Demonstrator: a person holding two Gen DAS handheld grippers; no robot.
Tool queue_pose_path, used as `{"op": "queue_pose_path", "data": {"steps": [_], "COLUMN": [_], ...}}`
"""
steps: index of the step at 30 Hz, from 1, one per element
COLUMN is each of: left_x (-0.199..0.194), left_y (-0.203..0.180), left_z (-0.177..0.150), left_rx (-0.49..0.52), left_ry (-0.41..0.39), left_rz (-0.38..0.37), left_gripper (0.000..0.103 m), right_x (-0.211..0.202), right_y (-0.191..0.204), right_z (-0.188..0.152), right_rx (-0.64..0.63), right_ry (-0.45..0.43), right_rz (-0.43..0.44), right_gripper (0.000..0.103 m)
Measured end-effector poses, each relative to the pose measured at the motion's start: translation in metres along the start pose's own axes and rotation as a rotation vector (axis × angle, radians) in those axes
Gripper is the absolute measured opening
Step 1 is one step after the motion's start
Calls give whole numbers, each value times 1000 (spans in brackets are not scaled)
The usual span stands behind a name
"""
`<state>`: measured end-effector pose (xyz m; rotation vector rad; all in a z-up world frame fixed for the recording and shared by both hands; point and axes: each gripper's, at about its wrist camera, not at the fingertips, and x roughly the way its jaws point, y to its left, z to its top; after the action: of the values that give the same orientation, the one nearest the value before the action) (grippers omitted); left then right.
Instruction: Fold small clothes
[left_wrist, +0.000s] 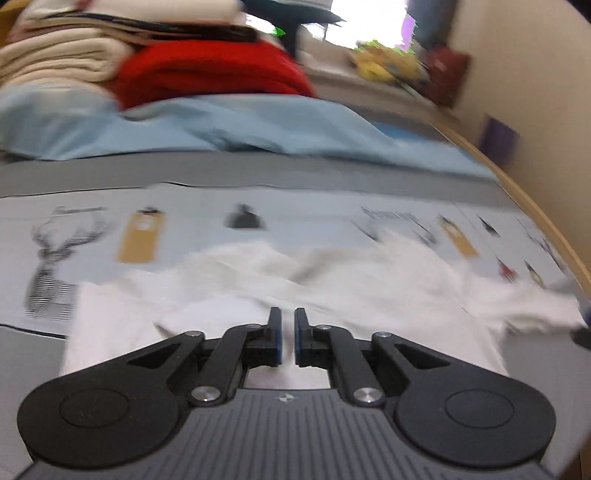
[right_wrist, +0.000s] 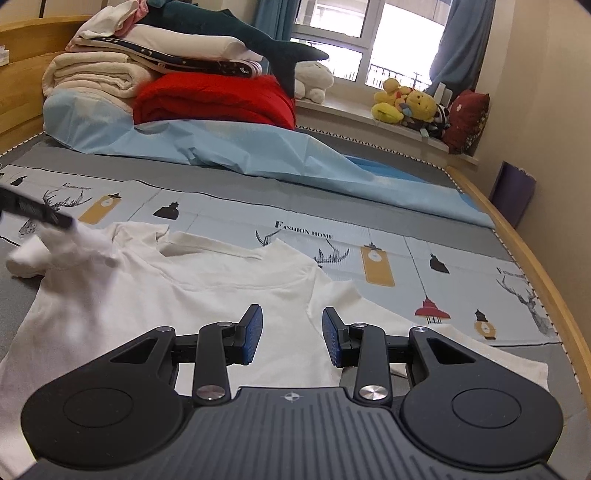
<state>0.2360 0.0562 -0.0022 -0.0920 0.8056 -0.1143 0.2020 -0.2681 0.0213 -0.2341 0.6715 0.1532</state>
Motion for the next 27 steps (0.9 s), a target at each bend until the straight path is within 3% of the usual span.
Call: {"op": "queue_pose_path", "data": {"steps": [1, 3, 7, 11, 12, 14, 17, 21, 27], "left_x": [-2, -13, -45, -81, -86, -91, -75, -60, -36], "left_y": [-9, -14, 5, 51, 64, 93, 129, 144, 137], "left_z": [-1, -1, 3, 7, 3, -13, -30, -30, -29], "left_rx": [16, 4, -87, -160, -200, -298, -418, -404, -394], "left_ry": [-5, -30, -44, -46, -55, -64, 82, 116, 185], "left_rz": [-5, -14, 15, 159, 181, 217, 310, 408, 410], "left_gripper": [24, 31, 31, 31, 31, 31, 30, 30, 31], "right_x": [1, 1, -1, -1, -1, 0, 9, 27, 68], "right_y": [-1, -4, -8, -2, -1, 4, 16, 44, 118], "right_z": [-1, -1, -1, 1, 3, 7, 14, 28, 32], "right_rx": [4, 11, 35, 48, 62, 96, 119, 124, 8], "right_ry": [5, 10, -9, -26, -35, -48, -44, -28, 40], "right_rz": [2, 9, 31, 59, 72, 112, 166, 280, 392], "right_gripper": [37, 37, 37, 36, 35, 21, 19, 19, 22]}}
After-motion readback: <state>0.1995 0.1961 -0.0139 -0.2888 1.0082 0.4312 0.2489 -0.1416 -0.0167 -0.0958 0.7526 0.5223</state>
